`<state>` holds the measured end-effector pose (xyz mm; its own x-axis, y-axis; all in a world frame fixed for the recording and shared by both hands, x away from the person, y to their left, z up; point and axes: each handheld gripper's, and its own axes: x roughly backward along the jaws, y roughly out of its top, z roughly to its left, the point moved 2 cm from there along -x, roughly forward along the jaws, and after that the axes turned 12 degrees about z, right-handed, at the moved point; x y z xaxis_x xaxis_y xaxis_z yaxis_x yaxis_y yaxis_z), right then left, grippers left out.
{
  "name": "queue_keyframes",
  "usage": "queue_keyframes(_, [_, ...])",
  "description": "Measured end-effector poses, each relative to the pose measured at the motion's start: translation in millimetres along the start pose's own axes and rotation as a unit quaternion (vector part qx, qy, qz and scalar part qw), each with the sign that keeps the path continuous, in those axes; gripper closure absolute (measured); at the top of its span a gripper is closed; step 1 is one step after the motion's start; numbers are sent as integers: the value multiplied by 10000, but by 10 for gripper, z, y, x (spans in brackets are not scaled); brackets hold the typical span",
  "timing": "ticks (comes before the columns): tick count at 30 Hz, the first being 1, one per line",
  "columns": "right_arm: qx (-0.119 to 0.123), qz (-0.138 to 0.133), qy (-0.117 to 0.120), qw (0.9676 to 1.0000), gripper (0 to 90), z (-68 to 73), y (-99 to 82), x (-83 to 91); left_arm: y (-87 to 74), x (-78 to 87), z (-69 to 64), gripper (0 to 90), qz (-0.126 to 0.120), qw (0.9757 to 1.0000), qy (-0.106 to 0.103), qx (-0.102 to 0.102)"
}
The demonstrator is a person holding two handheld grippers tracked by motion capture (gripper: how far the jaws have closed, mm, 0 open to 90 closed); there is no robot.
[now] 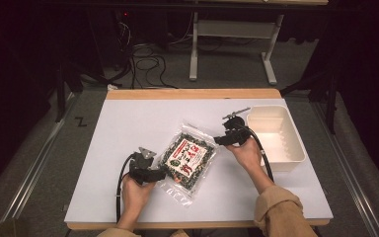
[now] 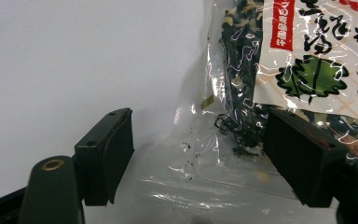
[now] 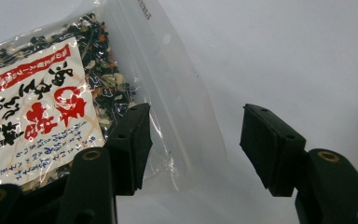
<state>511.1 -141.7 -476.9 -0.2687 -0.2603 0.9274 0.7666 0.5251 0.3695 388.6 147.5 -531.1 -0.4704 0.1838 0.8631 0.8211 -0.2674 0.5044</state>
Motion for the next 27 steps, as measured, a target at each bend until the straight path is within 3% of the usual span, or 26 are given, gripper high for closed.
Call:
queue_keyframes(6, [-286, 125, 254, 9992, 469, -58, 10, -116, 0, -3, -7, 249, -14, 10000, 20, -13])
queue_keyframes(9, [-454, 222, 554, 9972, 489, -84, 11, -182, -2, -5, -2, 251, -16, 10000, -3, 11])
queue_keyframes(12, [-488, 241, 668, 9963, 495, -79, 19, -210, 1, -9, 4, 251, -6, 10000, -43, 52])
queue_keyframes(16, [-475, 222, 1020, 9934, 518, -15, 36, -266, -3, -9, 1, 251, -20, 10000, -31, 44])
queue_keyframes(18, [-442, 217, 996, 9938, 538, 16, 42, -272, -6, -8, 0, 252, -34, 10000, -23, 45])
queue_keyframes(22, [-581, 169, 1516, 9866, 621, -1, 39, -237, -4, -13, 3, 252, -24, 10000, -41, 62])
queue_keyframes(27, [-292, 144, 1148, 9929, 726, 48, 20, -193, -5, -14, -3, 260, -39, 10000, -34, 49])
